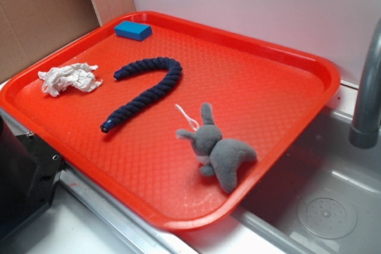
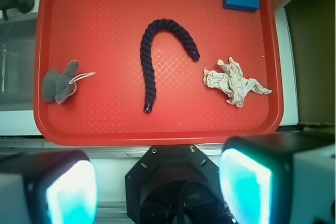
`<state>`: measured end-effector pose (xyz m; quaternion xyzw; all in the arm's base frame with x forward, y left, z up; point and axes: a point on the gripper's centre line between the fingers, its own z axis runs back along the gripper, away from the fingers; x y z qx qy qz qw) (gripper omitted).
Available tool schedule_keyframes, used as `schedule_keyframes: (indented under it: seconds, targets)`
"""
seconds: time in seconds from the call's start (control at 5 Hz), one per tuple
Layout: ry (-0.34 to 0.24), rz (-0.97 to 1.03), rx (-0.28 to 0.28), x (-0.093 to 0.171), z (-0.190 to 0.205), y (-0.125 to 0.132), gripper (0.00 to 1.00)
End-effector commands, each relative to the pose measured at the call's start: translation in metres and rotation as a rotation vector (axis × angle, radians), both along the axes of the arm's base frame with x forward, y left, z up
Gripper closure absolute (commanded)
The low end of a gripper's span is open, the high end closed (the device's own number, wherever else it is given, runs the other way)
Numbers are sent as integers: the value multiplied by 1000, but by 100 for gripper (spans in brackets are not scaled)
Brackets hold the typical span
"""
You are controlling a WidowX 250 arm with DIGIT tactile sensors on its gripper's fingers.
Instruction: Grab the white paper.
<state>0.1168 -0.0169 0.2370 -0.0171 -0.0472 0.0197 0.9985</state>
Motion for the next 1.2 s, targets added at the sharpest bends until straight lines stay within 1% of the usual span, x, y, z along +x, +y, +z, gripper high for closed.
schedule_keyframes:
  seconds: [0.0, 0.2, 0.4, 0.6, 0.8, 1.0]
  targets:
    - [0, 0, 0, 0, 0, 0, 0]
    - [15, 44, 11, 6, -7, 16, 0]
    - [-29, 143, 44, 3, -20, 36, 0]
    - [-69, 202, 91, -3, -45, 64, 0]
    - [-107, 227, 138, -12, -70, 84, 0]
    - [-116, 280, 128, -12, -98, 104, 0]
